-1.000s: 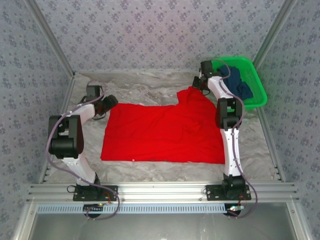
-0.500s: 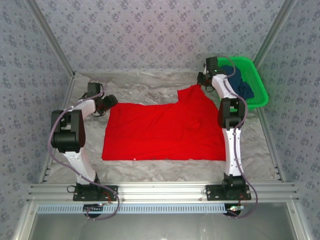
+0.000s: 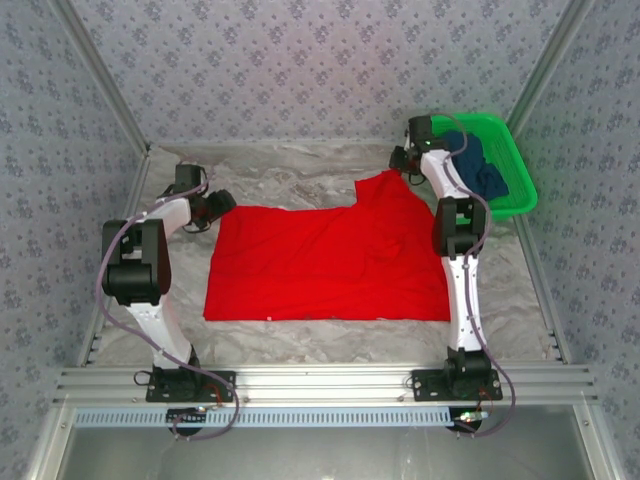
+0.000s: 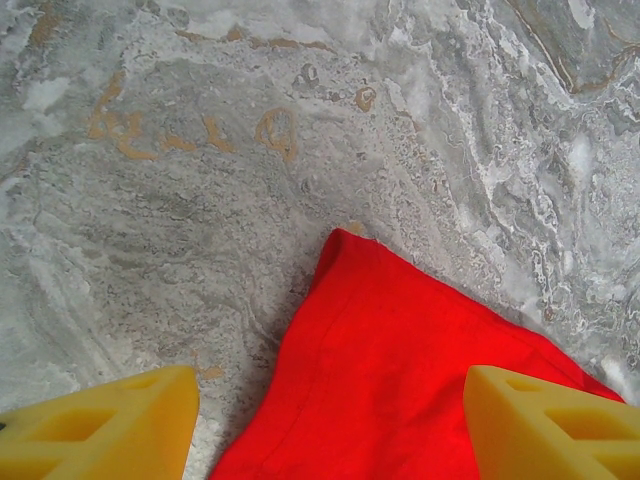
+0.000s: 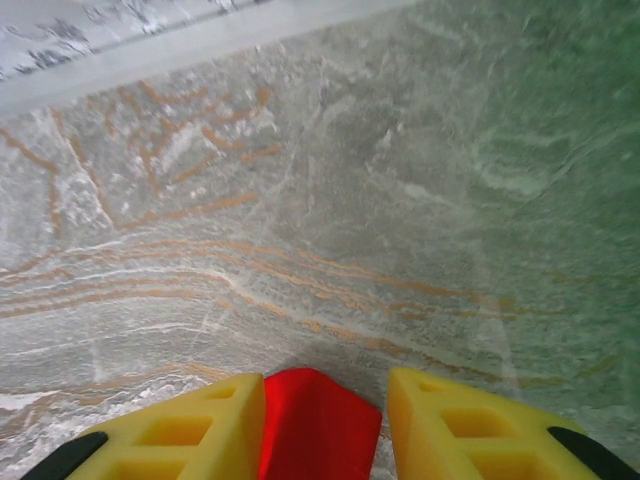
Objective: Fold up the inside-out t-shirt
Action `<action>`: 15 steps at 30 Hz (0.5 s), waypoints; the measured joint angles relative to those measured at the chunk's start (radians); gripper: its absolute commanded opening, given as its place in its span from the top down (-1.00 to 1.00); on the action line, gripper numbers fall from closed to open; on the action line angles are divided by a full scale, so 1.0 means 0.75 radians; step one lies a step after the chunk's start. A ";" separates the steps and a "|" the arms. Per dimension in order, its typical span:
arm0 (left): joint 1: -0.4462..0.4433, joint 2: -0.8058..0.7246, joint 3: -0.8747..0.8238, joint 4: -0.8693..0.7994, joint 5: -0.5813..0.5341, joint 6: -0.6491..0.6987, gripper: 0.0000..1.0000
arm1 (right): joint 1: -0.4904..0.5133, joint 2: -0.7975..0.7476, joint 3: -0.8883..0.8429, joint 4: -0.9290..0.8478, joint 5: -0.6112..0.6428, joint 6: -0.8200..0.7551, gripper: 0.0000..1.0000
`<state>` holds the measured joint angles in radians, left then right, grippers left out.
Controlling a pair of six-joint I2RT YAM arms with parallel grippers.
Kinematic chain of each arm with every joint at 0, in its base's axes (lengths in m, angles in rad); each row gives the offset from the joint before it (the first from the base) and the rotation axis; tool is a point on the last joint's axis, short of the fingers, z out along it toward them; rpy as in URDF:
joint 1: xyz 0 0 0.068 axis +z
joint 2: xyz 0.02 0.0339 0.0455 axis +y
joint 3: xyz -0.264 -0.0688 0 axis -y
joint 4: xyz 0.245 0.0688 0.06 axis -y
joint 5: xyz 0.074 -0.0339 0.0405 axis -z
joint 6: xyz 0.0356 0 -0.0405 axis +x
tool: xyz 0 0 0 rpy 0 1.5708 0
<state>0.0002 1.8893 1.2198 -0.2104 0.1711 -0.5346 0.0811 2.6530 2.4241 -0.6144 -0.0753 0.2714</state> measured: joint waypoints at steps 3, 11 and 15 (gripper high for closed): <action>0.000 0.000 0.000 0.001 0.000 0.005 -0.41 | 0.004 0.026 0.015 -0.010 0.011 0.010 0.44; 0.001 0.024 0.015 -0.004 0.000 0.006 -0.41 | 0.003 0.028 0.030 -0.015 -0.021 0.043 0.96; 0.011 0.081 0.063 -0.032 0.000 0.020 -0.41 | 0.002 0.028 0.031 -0.014 -0.025 0.041 1.00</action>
<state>0.0086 1.9503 1.2667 -0.2340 0.1711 -0.5198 0.0826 2.6743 2.4470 -0.6250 -0.0944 0.3019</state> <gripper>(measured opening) 0.706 0.063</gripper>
